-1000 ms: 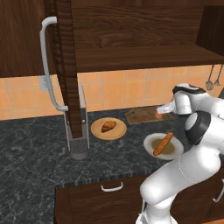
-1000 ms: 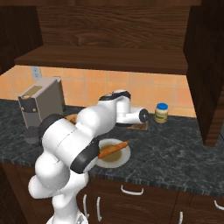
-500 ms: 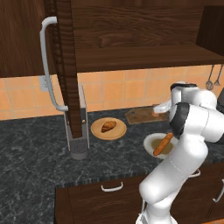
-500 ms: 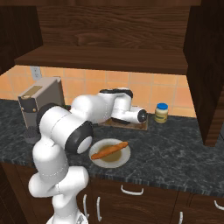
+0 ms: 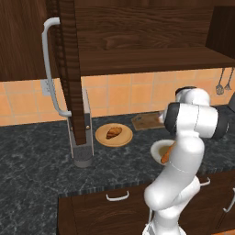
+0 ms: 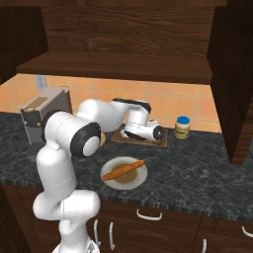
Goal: From the different types of pastries on the counter, select a croissant and place it on the cutting board. Then retrieve a jar of jam from the cabinet and place it alongside the croissant on the cutting board.
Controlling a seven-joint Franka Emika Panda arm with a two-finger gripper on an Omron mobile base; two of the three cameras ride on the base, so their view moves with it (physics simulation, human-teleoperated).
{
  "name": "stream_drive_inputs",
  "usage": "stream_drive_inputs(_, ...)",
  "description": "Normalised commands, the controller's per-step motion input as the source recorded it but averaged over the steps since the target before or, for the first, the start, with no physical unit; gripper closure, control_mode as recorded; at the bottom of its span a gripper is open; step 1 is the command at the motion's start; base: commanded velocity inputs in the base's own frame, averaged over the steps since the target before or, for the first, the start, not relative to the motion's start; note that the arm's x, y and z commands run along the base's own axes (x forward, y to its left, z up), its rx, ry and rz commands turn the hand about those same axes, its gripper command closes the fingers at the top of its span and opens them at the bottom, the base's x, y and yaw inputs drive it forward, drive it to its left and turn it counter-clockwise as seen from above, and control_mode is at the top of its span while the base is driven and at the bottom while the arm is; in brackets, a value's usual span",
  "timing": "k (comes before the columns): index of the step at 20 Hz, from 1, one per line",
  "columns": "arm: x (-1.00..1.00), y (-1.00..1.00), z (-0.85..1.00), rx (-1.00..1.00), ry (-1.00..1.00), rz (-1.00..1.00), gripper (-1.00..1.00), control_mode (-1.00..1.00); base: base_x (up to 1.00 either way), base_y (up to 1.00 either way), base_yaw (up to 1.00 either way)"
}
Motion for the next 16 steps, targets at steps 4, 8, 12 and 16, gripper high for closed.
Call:
stream_drive_inputs(4, 0.28, 0.0, 0.0, -0.03, 0.0, 0.0, 1.0, -1.0, 0.0, 0.0, 0.0)
stream_drive_inputs(8, 0.46, 0.0, 0.0, 0.0, -0.01, 0.0, 1.0, -1.0, 0.0, 0.0, 0.0)
stream_drive_inputs(12, 0.41, 0.0, -0.07, 0.0, -0.05, 0.0, 1.0, -1.0, 0.0, 0.0, 0.0)
stream_drive_inputs(16, 0.03, 0.0, -0.33, 0.0, -0.03, 0.0, 1.0, -1.0, 0.0, 0.0, 0.0)
